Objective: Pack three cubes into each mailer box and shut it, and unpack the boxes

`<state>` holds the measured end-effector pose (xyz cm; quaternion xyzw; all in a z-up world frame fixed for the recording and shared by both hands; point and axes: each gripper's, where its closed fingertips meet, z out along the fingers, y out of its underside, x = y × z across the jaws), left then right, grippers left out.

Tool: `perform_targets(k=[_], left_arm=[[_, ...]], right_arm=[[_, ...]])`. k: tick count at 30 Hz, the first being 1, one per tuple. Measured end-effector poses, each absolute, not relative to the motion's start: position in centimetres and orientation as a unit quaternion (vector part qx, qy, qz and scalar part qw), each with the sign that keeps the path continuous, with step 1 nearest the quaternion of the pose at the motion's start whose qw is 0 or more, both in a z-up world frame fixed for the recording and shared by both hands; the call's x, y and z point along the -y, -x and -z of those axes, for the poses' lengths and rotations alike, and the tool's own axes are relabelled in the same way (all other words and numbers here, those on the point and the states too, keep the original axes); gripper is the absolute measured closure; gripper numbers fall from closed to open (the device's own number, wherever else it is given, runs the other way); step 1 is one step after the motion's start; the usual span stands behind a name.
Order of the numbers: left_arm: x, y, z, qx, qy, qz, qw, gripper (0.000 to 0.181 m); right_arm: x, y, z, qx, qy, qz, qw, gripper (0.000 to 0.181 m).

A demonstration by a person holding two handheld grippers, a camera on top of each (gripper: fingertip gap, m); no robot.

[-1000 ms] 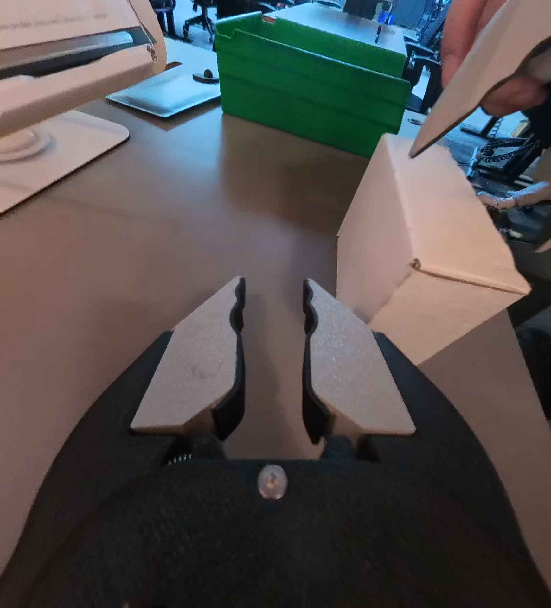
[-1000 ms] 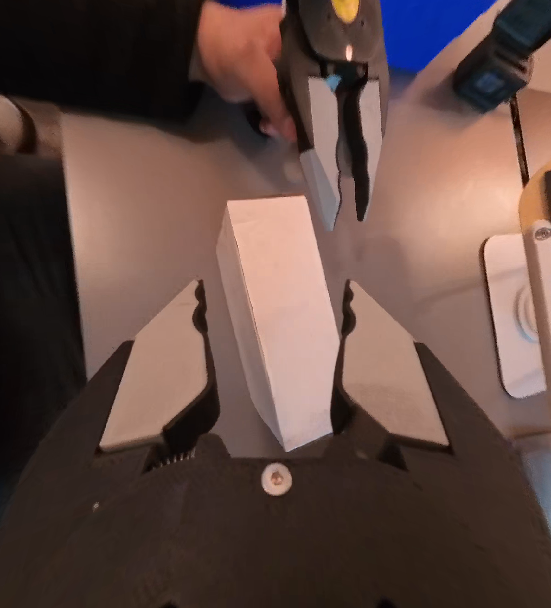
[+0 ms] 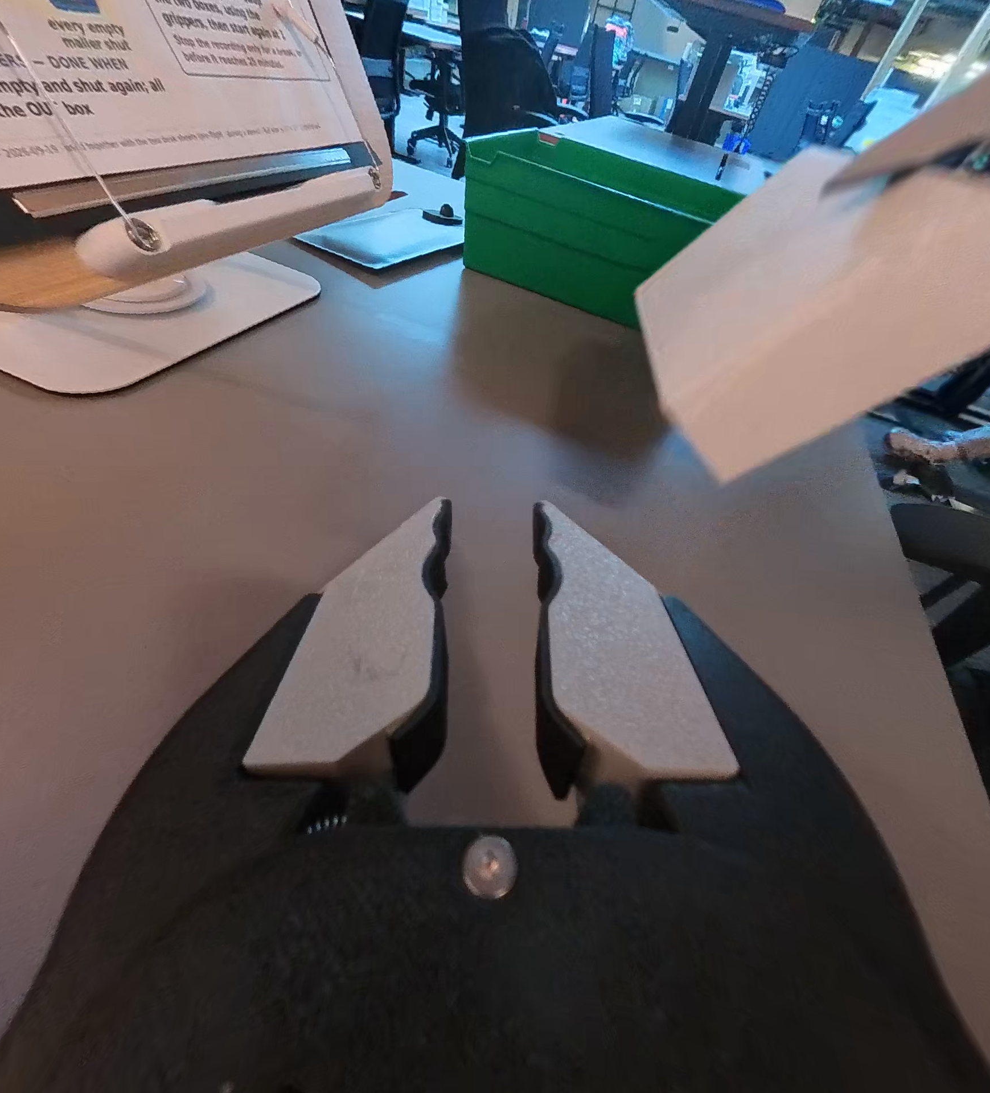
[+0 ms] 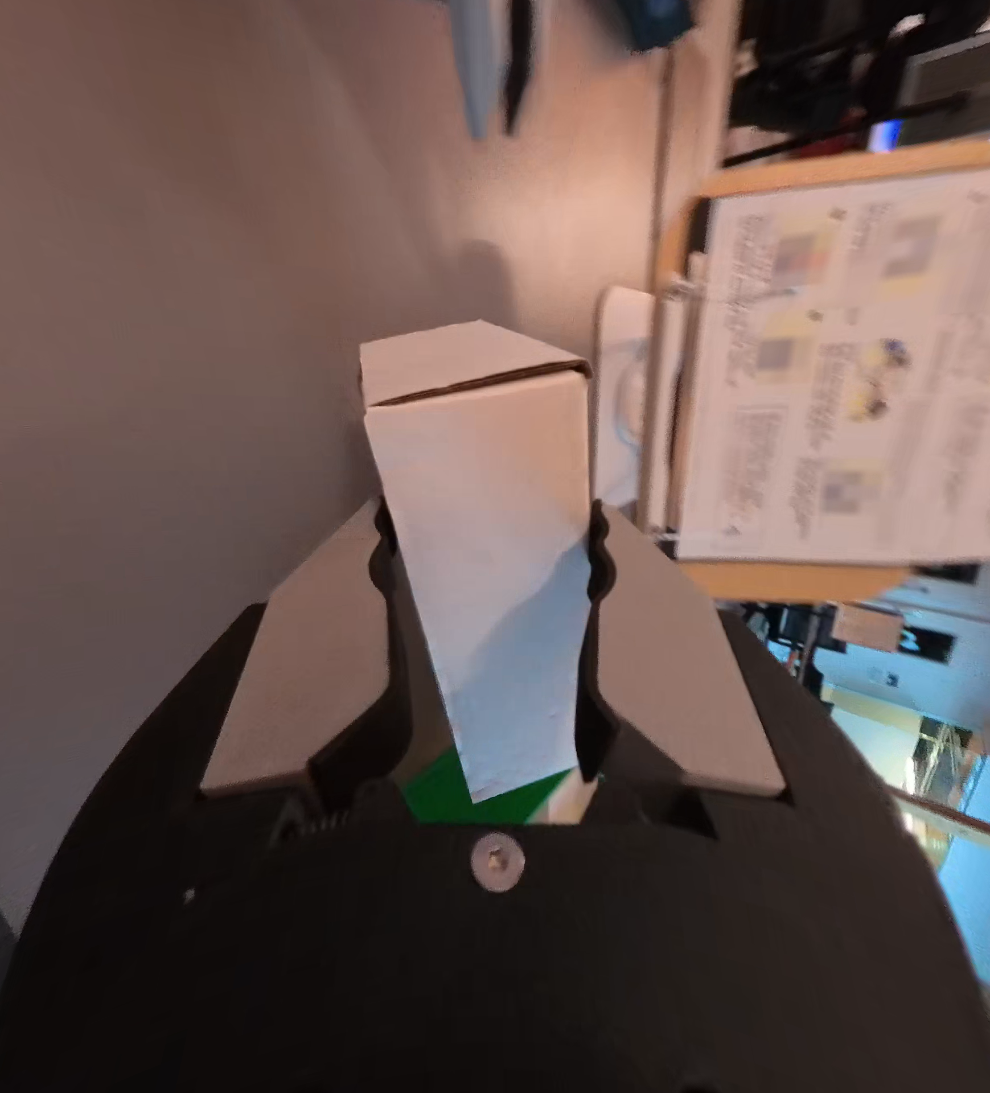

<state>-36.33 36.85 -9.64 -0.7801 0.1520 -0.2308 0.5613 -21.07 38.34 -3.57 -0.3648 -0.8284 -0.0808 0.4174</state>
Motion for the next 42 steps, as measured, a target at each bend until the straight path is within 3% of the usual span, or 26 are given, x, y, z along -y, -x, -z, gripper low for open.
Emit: perform_targets(k=[6,15,42], left_arm=[[-36.9,35.7,9.9,-0.162,0.781,0.236,0.556,0.154],[-37.2,35.1,10.3,-0.177,0.787,0.209,0.553,0.154],[-37.3,34.7,11.0,-0.188,0.797,0.194,0.54,0.154]], right_arm=[[-47.7,11.3,-3.6,0.729,0.419,0.129,0.525,0.117],[-57.9,-1.7,-2.7,0.65,0.502,0.199,0.534,0.118],[-60.9,-1.3,6.2,0.677,0.497,0.228,0.492,0.118]])
